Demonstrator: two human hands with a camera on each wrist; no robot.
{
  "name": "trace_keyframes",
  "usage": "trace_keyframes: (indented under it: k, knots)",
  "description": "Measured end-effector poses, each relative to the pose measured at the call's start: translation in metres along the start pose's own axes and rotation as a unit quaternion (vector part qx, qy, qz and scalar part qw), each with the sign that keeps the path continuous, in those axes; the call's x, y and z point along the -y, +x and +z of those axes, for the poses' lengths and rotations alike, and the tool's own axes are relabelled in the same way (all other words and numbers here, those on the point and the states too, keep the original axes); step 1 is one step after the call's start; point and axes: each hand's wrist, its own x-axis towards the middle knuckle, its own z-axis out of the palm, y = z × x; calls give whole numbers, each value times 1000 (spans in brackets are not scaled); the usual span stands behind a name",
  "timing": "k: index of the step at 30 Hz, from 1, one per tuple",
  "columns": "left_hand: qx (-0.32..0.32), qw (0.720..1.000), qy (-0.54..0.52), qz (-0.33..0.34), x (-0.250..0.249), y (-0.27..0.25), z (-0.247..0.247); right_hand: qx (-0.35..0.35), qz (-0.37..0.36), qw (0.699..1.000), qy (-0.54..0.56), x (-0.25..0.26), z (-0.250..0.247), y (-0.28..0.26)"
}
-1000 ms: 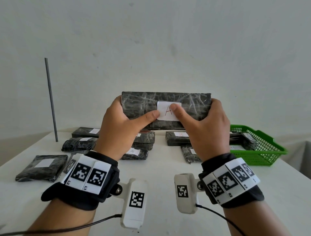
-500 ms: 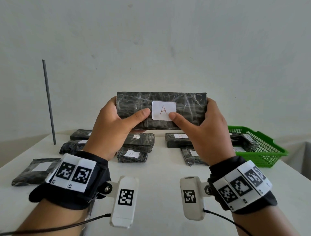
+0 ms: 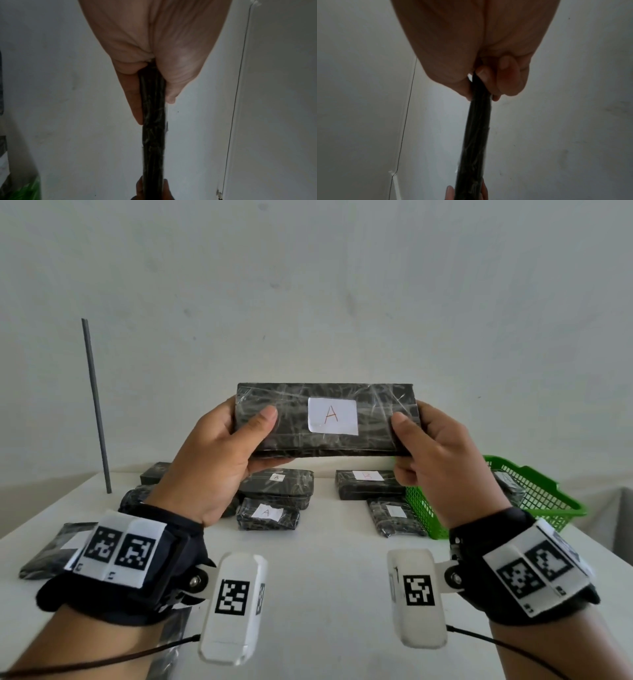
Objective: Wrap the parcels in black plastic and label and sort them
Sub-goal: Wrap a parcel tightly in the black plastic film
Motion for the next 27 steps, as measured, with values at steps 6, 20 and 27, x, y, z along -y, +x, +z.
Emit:
trace_keyframes:
  k: [6, 20, 27]
  knots:
    - [-30, 998, 4, -62, -2, 1, 0, 45, -18, 984, -173, -4, -4, -2]
    - [8, 986, 136, -96, 7, 0, -14, 37, -68, 983, -167, 10, -4, -7]
    - [-30, 980, 192, -50, 5, -4, 0, -35, -81, 976, -198, 11, 10, -13]
